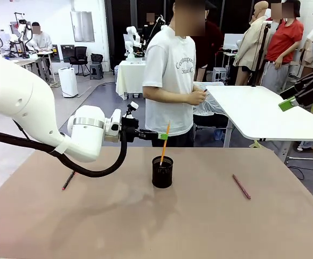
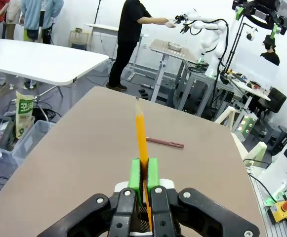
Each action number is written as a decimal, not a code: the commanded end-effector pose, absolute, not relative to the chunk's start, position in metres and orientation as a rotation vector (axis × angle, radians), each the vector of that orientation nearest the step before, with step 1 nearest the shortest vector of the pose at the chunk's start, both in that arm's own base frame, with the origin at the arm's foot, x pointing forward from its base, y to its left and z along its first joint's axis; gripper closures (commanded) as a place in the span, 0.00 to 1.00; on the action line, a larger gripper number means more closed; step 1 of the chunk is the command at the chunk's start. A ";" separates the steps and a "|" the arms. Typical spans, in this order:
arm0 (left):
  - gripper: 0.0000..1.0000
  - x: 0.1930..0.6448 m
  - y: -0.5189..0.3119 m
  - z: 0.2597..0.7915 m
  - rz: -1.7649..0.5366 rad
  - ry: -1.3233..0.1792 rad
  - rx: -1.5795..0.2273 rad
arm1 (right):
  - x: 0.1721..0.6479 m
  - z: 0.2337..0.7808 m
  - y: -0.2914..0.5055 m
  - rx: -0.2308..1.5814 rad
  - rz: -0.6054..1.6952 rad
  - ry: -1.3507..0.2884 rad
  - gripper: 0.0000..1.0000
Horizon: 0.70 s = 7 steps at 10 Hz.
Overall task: Place the pens into the pen holder.
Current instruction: Pick up a writing instrument from the table and place it into the Pen holder.
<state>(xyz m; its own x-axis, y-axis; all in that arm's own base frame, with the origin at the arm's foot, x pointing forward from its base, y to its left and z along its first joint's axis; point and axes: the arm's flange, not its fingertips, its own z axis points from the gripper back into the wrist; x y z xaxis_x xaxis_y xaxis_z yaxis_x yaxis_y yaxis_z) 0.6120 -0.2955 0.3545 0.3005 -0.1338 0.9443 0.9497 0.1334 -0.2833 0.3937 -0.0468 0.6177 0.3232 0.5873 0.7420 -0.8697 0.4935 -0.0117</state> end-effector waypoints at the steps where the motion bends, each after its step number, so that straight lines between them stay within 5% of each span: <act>1: 0.81 0.612 -0.295 0.354 -0.979 -0.933 -1.144 | 0.395 0.618 -0.046 0.453 1.003 -0.793 0.00; 5: 0.01 0.601 -0.287 0.358 -1.005 -0.935 -1.087 | 0.395 0.618 -0.046 0.453 1.003 -0.793 0.00; 7: 0.00 0.593 -0.276 0.374 -1.046 -0.911 -1.049 | 0.395 0.618 -0.046 0.453 1.003 -0.793 0.00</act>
